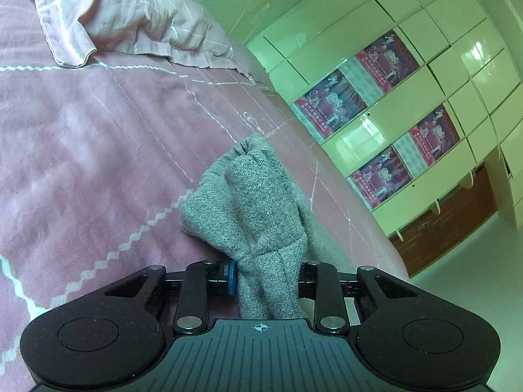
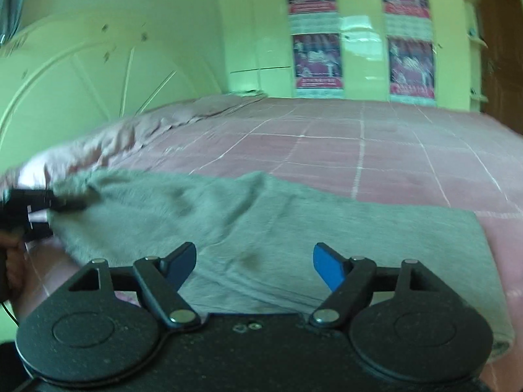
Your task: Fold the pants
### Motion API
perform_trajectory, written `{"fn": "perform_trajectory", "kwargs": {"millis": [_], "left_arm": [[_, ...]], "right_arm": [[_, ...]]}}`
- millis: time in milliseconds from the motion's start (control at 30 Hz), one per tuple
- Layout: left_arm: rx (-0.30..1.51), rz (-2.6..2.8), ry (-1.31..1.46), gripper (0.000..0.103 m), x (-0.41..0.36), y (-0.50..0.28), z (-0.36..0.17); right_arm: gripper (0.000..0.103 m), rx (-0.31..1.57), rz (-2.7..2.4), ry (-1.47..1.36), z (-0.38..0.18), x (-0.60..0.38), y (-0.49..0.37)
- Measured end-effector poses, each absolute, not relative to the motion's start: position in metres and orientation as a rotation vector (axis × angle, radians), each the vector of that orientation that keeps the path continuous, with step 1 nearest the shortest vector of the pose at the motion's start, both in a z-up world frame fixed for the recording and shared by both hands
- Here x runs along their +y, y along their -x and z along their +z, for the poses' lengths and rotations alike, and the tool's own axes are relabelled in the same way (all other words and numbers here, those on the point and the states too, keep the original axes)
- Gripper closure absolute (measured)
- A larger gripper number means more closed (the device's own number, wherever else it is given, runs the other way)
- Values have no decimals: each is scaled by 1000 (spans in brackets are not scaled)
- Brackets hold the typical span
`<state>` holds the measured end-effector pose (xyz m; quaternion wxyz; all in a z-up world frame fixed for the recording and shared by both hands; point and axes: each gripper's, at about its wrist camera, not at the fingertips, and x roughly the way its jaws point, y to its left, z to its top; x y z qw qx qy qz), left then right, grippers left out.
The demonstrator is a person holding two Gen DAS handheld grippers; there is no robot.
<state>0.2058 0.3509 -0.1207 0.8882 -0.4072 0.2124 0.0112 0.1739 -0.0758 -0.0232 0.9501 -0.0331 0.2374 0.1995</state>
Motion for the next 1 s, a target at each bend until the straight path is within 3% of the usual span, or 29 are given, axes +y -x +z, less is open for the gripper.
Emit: {"fn": "perform_trajectory", "kwargs": {"millis": [100,133,367,467,533,600,800,1000], "left_arm": [[455,19,836,74,353,-203,-119],[457,13,831,74,353,-200,-119],[440,30,745,74,345,-200,-101],[406,24,682,74,334,-196,-79],[384,6,646,74,324,-194,-63],[362,-15,588,74,307,-196,-46],[319,-145,402,74,222,-212,8],[340,-351,140,74,76,-229,39]], "right_arm": [[23,622,396,293,-55,-37,-181],[23,587,385,364,-62,-30,-176],[18,597,366,335,-60,-30,-180],[21,527,363,188,-40,-52,-170],[13,444,355,15,-26,-84,-155],[14,487,316,-104,-26,-117,-155],[14,439,73,-362,-26,-217,-148],[13,383,-43,-398,-20,-269,-140]]}}
